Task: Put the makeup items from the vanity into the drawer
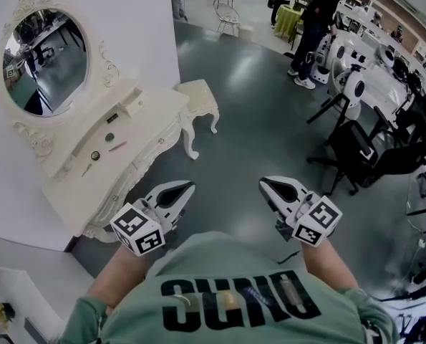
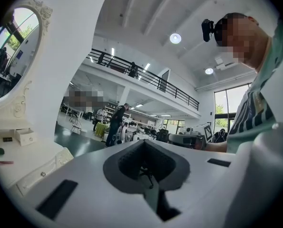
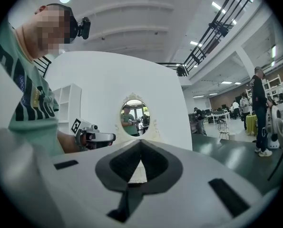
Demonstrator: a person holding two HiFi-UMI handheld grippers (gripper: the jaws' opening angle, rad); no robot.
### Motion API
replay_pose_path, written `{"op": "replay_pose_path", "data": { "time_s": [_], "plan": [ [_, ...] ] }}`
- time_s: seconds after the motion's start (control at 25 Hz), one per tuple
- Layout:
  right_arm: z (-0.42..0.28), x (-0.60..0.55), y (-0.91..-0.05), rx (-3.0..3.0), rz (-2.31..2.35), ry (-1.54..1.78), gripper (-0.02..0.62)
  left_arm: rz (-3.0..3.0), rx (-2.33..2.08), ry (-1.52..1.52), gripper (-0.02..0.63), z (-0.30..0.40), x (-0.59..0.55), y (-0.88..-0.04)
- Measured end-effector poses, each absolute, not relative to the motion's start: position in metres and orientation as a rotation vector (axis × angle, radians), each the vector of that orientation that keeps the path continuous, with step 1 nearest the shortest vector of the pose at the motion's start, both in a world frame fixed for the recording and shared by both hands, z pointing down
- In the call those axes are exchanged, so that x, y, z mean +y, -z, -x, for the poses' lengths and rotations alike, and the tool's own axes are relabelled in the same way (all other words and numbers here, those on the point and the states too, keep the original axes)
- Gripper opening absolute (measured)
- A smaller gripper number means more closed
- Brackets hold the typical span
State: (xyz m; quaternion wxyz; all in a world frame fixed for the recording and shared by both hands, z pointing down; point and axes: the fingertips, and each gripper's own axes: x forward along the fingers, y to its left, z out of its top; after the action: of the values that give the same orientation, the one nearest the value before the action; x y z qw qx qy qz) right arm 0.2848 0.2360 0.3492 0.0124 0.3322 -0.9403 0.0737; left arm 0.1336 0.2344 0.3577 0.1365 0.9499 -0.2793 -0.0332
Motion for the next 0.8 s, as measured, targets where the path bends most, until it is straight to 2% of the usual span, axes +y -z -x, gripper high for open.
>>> {"op": "replay_pose_path", "data": {
  "time_s": [0.36,0.8],
  "plan": [
    [-0.275,0.195,-0.370,-2.945,-0.952,-0.301,0.011,-2.709,-0.848,0.058,0.008,-0.127,0.206,-0.378],
    [-0.166,0.019,-0.355,-2.921,-1.116,-0.315,0.011,-2.798,-0.682,0.103,0.008,-0.022,0.010,-0.375]
  ]
}}
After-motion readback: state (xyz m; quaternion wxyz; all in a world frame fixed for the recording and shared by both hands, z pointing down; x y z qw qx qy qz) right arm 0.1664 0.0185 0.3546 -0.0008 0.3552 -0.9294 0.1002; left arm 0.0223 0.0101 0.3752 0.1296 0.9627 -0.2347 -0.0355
